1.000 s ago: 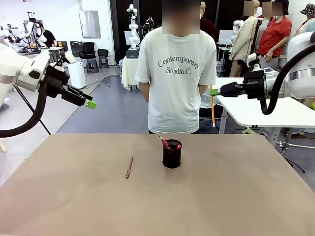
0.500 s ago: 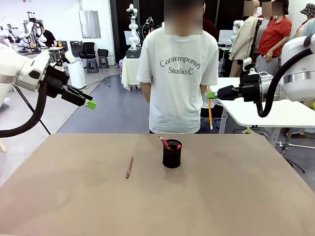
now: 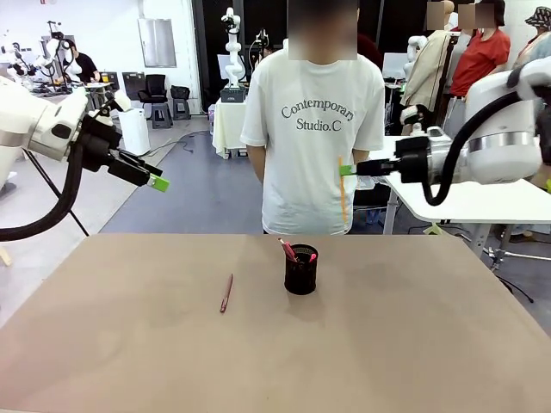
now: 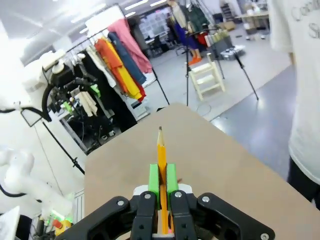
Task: Place the pens into the pen holder.
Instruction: Pick up a writing instrument from the table and place it into the Pen holder.
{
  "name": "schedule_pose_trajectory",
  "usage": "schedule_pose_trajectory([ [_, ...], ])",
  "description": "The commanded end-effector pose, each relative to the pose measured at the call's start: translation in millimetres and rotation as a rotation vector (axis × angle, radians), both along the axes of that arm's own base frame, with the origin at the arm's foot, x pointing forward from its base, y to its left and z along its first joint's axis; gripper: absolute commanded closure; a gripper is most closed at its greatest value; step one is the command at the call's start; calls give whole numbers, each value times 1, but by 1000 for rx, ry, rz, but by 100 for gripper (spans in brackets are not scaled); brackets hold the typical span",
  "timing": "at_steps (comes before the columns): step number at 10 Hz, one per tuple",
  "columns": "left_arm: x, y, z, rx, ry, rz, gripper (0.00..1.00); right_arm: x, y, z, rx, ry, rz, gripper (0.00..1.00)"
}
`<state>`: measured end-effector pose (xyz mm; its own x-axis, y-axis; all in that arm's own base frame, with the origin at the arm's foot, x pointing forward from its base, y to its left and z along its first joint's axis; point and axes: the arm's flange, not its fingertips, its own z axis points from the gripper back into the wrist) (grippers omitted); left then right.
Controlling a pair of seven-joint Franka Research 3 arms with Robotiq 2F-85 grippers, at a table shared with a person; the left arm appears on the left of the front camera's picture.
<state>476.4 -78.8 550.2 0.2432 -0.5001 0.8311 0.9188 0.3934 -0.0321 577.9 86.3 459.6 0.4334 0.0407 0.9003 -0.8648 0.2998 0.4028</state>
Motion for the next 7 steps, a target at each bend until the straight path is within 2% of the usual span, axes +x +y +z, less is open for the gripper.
schedule_pose_trajectory([
  [1, -2, 2, 1, 1, 0, 4, 0, 1, 27, -25, 42, -84, 39, 100],
  [2, -2, 2, 1, 1, 0, 4, 0, 9, 42, -33, 27, -99, 65, 100],
  [4, -2, 2, 1, 1, 0, 4, 0, 20, 65, -46, 57, -196, 23, 100],
  [7, -2, 2, 1, 1, 0, 4, 0, 18, 87, -64, 10, -293, 20, 100],
])
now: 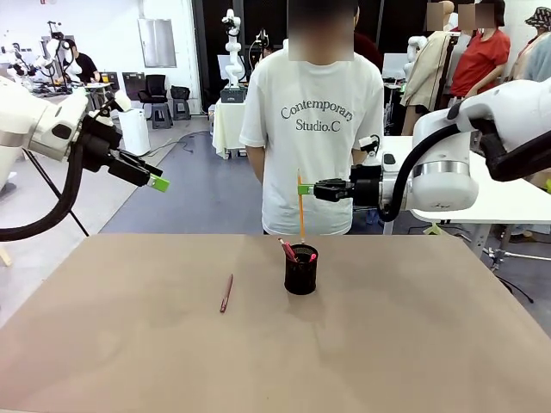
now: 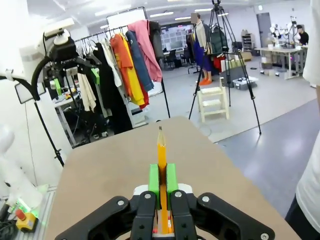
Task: Place the pens into the pen holder.
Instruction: Pick up a writing instrument from the table and place it into the Pen holder.
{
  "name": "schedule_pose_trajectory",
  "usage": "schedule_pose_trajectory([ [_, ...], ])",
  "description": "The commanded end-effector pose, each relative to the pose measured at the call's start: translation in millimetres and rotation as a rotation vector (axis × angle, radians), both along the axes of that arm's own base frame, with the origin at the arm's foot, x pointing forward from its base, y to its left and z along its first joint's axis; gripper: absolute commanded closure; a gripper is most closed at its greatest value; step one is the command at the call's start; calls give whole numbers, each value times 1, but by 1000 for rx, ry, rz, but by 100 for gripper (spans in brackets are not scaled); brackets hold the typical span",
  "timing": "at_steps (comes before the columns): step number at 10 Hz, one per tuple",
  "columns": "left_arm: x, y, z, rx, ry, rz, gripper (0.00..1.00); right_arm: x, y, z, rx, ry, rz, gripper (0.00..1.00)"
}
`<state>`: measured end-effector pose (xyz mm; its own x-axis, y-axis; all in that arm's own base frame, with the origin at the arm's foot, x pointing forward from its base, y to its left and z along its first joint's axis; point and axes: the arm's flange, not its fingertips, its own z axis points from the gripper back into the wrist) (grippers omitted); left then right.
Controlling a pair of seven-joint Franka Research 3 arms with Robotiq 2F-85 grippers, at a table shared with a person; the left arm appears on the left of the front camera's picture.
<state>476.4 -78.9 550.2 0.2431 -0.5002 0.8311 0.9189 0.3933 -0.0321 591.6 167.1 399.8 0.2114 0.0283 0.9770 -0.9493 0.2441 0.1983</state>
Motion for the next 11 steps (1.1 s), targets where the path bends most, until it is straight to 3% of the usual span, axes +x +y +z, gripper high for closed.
schedule_pose_trajectory([
  [1, -2, 2, 1, 1, 0, 4, 0, 3, 5, -9, -30, -57, -45, 100],
  [4, -2, 2, 1, 1, 0, 4, 0, 3, 6, -30, -73, -60, -72, 100],
  [7, -2, 2, 1, 1, 0, 4, 0, 5, -2, -40, -62, -14, -68, 100],
  [8, -2, 2, 1, 1, 0, 4, 0, 8, -5, -44, -37, 37, -69, 100],
  [9, -2, 2, 1, 1, 0, 4, 0, 6, -4, -39, -78, -6, -49, 100],
  [11, -2, 2, 1, 1, 0, 4, 0, 6, -4, -39, -78, -6, -49, 100],
])
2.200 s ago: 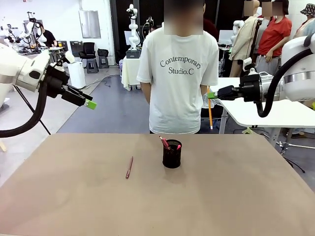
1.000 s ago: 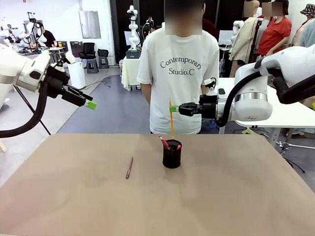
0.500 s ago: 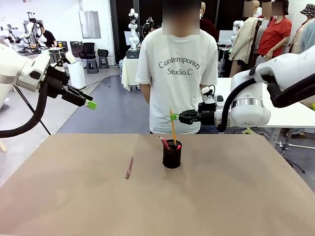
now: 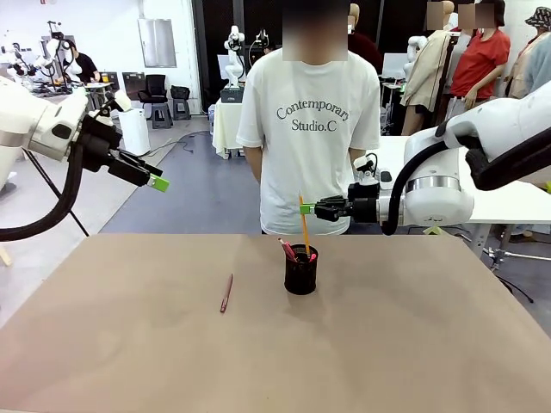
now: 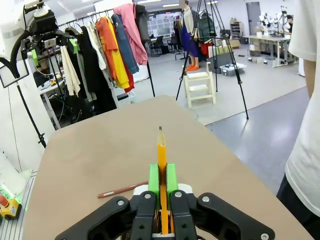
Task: Place the pens into the pen holder.
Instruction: Pick up a writing instrument from the table and place it into the Pen holder.
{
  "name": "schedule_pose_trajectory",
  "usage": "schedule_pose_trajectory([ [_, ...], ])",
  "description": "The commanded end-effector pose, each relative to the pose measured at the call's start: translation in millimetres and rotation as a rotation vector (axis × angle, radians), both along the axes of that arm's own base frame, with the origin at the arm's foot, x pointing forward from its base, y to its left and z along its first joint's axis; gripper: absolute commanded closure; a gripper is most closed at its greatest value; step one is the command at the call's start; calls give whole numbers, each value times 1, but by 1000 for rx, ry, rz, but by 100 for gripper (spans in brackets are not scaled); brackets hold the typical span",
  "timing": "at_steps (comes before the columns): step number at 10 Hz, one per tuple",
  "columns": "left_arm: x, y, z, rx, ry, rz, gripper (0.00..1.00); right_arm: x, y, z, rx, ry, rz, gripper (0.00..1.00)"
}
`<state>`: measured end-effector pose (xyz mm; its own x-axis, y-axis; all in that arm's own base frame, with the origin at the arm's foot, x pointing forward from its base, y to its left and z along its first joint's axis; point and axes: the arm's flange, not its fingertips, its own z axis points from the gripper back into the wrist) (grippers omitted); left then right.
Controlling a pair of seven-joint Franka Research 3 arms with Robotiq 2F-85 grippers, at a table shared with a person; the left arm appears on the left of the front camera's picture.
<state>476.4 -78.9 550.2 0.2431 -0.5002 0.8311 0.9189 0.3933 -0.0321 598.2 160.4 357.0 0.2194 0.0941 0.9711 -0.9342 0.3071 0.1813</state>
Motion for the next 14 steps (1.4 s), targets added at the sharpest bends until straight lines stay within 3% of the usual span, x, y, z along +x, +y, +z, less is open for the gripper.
schedule_pose_trajectory([
  [1, -2, 2, 1, 1, 0, 4, 0, 0, 0, -1, 0, 1, 0, 100],
  [2, -2, 2, 1, 1, 0, 4, 0, 2, -2, -4, -4, -40, -16, 100],
  [5, -2, 2, 1, 1, 0, 4, 0, 1, 4, -17, -5, -34, 14, 100],
  [6, -2, 2, 1, 1, 0, 4, 0, 0, 6, -18, -15, -33, 16, 95],
  [7, -2, 2, 1, 1, 0, 4, 0, 0, 6, -22, -29, -27, 34, 82],
  [11, -2, 2, 1, 1, 0, 4, 0, -3, 2, -17, -29, -46, 50, 6],
  [12, -2, 2, 1, 1, 0, 4, 0, -2, 2, -15, -31, -52, 45, 0],
  [14, -2, 2, 1, 1, 0, 4, 0, -1, -1, -4, -51, -69, 51, 0],
])
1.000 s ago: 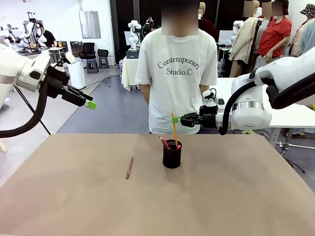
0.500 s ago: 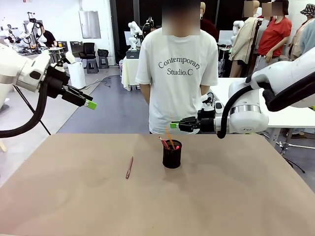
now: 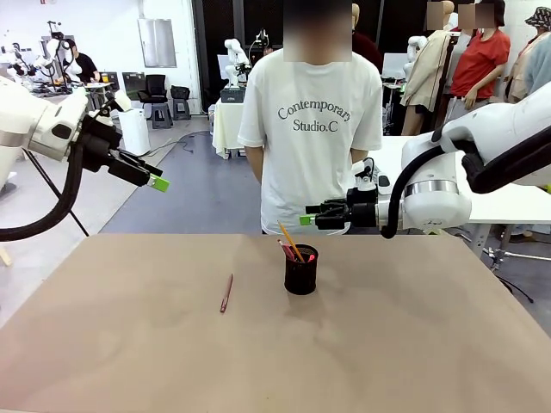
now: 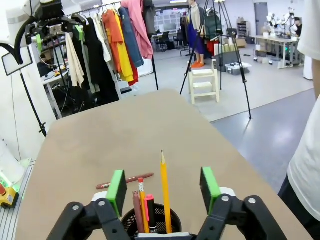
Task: Place the pens into the pen holder.
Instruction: Pick up a writing instrument from the table and place it into the Pen holder.
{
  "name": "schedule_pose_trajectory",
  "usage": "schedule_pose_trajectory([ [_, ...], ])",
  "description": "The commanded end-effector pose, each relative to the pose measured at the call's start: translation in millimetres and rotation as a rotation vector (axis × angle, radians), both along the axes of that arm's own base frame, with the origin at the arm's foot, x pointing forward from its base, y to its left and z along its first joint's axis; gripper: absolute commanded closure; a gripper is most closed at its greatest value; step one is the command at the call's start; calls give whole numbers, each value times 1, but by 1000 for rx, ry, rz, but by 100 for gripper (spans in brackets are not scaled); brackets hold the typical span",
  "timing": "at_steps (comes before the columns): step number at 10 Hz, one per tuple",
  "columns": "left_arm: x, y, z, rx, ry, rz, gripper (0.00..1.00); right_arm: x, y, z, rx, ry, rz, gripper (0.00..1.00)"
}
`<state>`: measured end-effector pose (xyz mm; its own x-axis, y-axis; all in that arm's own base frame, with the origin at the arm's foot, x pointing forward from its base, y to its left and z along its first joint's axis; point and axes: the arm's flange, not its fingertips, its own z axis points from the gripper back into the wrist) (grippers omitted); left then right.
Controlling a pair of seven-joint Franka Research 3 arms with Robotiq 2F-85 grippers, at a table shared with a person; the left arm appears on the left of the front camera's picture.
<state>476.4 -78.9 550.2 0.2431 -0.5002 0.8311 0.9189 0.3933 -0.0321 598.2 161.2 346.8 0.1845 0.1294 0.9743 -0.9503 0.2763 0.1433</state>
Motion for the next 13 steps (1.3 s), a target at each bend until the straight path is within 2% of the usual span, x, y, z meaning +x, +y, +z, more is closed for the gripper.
schedule_pose_trajectory([
  [1, -2, 2, 1, 1, 0, 4, 0, -1, -4, 12, -44, -32, 36, 0],
  [6, -2, 2, 1, 1, 0, 4, 0, 0, -12, 21, -130, 7, 75, 0],
  [7, -2, 2, 1, 1, 0, 4, 0, -2, -19, 32, -211, 37, 150, 0],
  [9, -2, 2, 1, 1, 0, 4, 0, -4, -37, 62, -344, 98, 204, 0],
  [11, -2, 2, 1, 1, 0, 4, 0, -10, -56, 91, -474, 170, 308, 0],
  [13, -2, 2, 1, 1, 0, 4, 0, -6, -79, 117, -565, 114, 356, 0],
])
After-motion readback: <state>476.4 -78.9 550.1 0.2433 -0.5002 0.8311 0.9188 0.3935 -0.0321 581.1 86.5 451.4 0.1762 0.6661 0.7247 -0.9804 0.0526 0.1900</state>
